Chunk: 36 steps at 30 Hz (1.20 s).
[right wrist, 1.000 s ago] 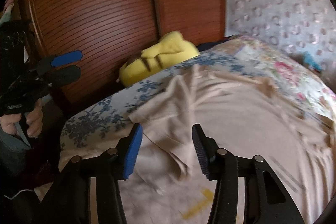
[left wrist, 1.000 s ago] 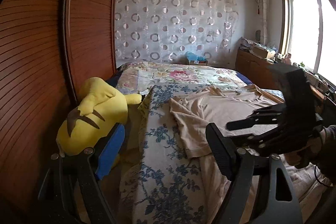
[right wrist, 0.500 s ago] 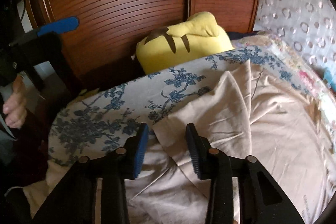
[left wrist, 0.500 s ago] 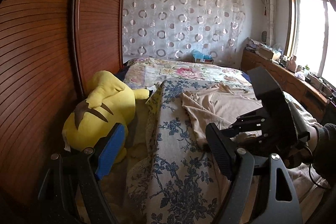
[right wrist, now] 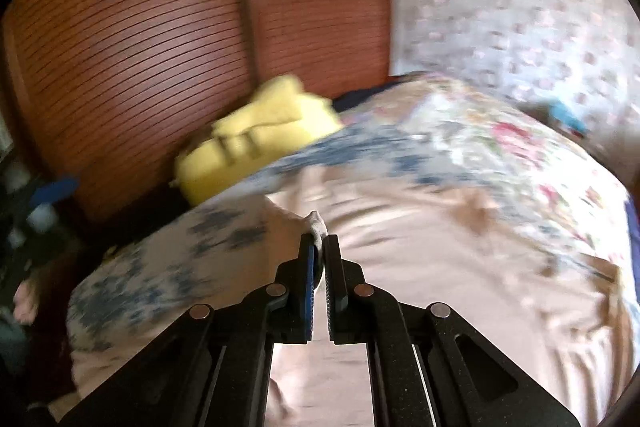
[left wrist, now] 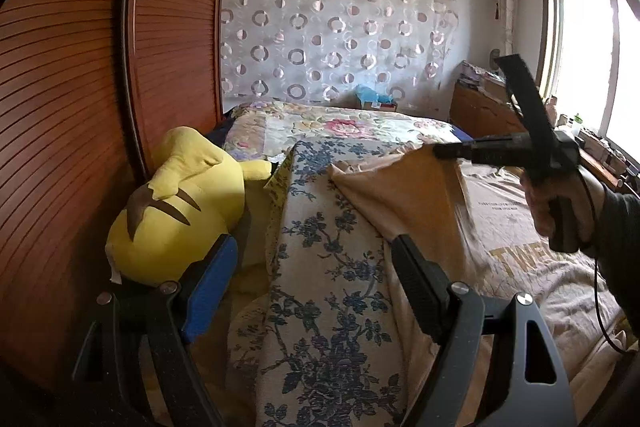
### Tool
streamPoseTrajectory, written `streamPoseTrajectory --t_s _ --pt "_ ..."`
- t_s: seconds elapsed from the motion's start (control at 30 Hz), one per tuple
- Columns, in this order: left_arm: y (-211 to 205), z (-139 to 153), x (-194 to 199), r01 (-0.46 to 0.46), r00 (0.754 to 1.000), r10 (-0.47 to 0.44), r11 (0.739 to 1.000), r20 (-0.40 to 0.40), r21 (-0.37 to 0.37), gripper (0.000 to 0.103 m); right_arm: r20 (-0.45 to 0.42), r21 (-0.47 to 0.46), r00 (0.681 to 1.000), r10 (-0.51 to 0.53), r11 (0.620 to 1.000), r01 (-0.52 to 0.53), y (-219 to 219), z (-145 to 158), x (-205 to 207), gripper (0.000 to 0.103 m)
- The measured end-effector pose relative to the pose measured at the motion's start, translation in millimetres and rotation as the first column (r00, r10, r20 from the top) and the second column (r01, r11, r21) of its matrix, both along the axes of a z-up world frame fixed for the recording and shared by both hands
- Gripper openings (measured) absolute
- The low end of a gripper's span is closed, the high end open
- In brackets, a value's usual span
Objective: Fold small clothes
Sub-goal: 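Lay the folded flap flat and open the left tool to release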
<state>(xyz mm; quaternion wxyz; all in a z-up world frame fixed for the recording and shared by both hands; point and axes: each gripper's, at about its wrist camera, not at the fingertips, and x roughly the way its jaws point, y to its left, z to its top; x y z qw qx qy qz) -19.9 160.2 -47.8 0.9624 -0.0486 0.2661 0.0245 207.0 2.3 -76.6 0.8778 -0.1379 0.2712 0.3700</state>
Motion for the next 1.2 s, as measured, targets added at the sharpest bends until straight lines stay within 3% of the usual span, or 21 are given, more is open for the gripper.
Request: streamPoseTrajectory --t_s 0.17,0.23,0.3,0.4,0.67,0.87,0.97,1.03,1.13,1.2 --pt "-3 -2 4 0.011 1.0 -0.011 1.0 -0.01 -0.003 0.08 -0.04 -0.003 0.989 -0.143 0.99 0.143 -12 -13 36 0.006" --pt "-5 -3 8 0.015 1.0 -0.015 1.0 -0.017 -0.003 0.08 -0.045 -0.035 0.983 -0.18 0.983 0.179 -10 -21 39 0.017" --pt "-9 -3 14 0.023 0.999 -0.023 1.0 -0.027 0.001 0.08 -0.055 -0.042 0.984 -0.167 0.985 0.165 -5 -24 39 0.04" --pt "-14 -4 25 0.038 0.998 -0.038 0.999 -0.042 0.004 0.08 -0.04 -0.054 0.985 -0.168 0.985 0.166 -19 -24 30 0.051" --pt "-34 -7 55 0.079 0.993 -0.077 0.997 -0.085 0.02 0.08 -0.064 -0.05 0.98 -0.188 0.981 0.185 -104 -19 -12 0.052" --pt "-60 -9 52 0.147 0.985 -0.148 0.989 -0.088 -0.009 0.08 -0.067 -0.063 0.965 -0.252 0.967 0.248 -170 -15 -51 0.052" --pt "-78 -9 49 0.202 0.975 -0.202 0.979 -0.095 -0.013 0.069 -0.073 -0.062 0.957 -0.279 0.959 0.275 -193 -19 -67 0.052" --pt "-90 -10 48 0.24 0.964 -0.241 0.97 -0.108 -0.021 0.05 -0.079 -0.067 0.952 -0.295 0.955 0.29 -207 -22 -79 0.052" --pt "-108 -14 51 0.299 0.944 -0.299 0.954 -0.139 -0.026 0.034 -0.091 -0.082 0.944 -0.318 0.947 0.311 -224 -29 -98 0.052" --pt "-120 -19 53 0.325 0.931 -0.324 0.945 -0.166 -0.019 0.031 -0.097 -0.092 0.941 -0.326 0.944 0.317 -232 -28 -107 0.052"
